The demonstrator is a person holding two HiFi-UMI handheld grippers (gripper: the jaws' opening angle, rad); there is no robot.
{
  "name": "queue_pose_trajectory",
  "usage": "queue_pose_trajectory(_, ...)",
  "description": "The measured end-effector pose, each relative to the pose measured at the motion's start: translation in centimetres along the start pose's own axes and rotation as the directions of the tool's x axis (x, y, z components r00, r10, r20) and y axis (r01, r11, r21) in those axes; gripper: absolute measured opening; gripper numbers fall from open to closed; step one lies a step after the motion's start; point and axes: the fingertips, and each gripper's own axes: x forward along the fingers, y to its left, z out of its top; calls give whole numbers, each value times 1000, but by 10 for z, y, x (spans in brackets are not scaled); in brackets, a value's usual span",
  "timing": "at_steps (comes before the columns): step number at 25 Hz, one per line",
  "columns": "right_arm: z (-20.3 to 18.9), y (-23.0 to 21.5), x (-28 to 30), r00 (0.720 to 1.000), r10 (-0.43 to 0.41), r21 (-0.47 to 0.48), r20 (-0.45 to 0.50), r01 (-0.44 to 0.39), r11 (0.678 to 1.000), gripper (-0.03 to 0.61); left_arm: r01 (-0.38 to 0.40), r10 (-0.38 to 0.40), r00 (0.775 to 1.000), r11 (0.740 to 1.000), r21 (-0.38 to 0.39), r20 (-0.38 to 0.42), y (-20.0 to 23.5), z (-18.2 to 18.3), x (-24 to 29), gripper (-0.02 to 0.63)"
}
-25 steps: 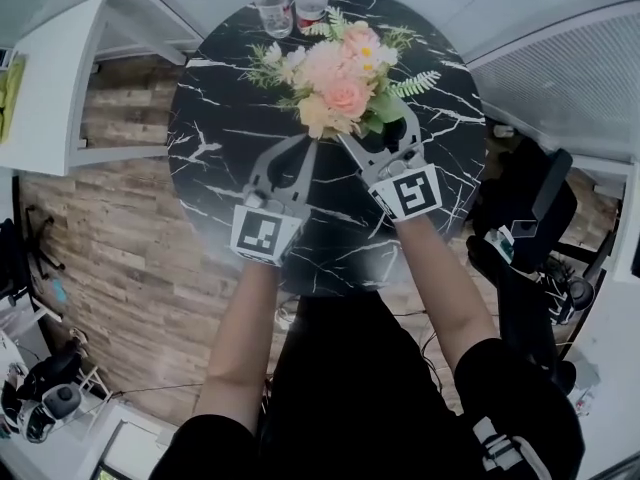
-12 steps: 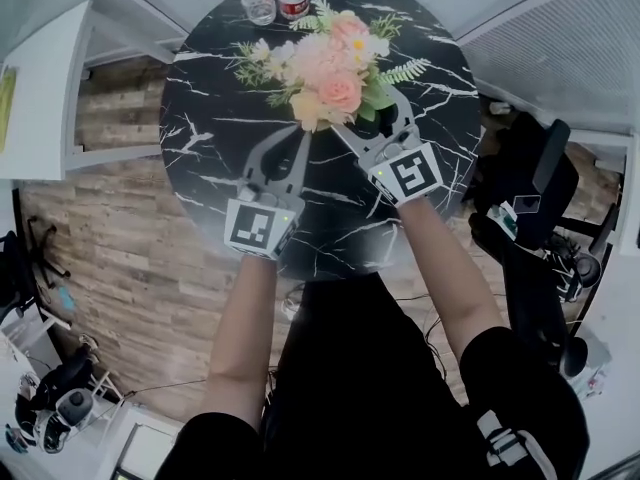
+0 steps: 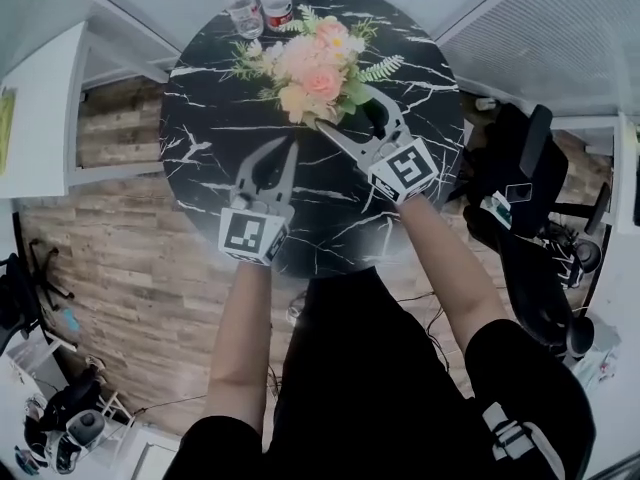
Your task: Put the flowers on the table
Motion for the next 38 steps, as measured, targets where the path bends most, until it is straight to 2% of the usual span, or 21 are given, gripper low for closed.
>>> queue_pose_trajectory(7, 9, 16, -34, 999, -46, -10, -27, 45, 999, 324, -8, 8, 1000, 1000, -5, 17, -8, 18, -24, 14)
queue_pose_trajectory(14, 34, 60, -71, 999, -32, -2, -43, 32, 999, 322, 35, -35, 999, 999, 27, -3, -32, 36, -57, 14)
queue_pose_trajectory(15, 41, 67, -76, 999, -32, 6, -42, 33, 999, 313, 39, -39, 999, 999, 23, -2, -36, 40, -61, 14)
queue_pose_trajectory(18, 68, 87, -95, 1000, -11, 20, -14, 11, 1000, 211, 50, -50, 999, 999, 7, 6, -50, 57, -75, 12)
queue_pose_trajectory(19, 77, 95, -101, 1000, 6, 18, -6, -6, 1000, 194, 60, -60, 998, 998, 9, 10, -57, 63, -80, 12)
queue_pose_trajectory(21, 96, 110, -113, 999, 33, 23, 6, -33, 999, 158, 87, -87, 996, 996, 19, 10, -74, 76, -92, 12)
queue_pose_trajectory(25, 134, 138, -142, 998, 54, 31, 36, -55, 998, 49, 156, -156, 988, 987, 37, 1, -117, 105, -118, 12)
queue_pose_trajectory(29, 164, 156, -166, 998, 28, 4, 65, -29, 1000, 28, 189, -190, 982, 980, 69, 18, -148, 135, -139, 12)
queue_pose_trajectory(38, 195, 196, -198, 999, 30, 0, 30, -30, 1000, 20, 210, -214, 977, 973, 101, 27, -185, 160, -173, 12)
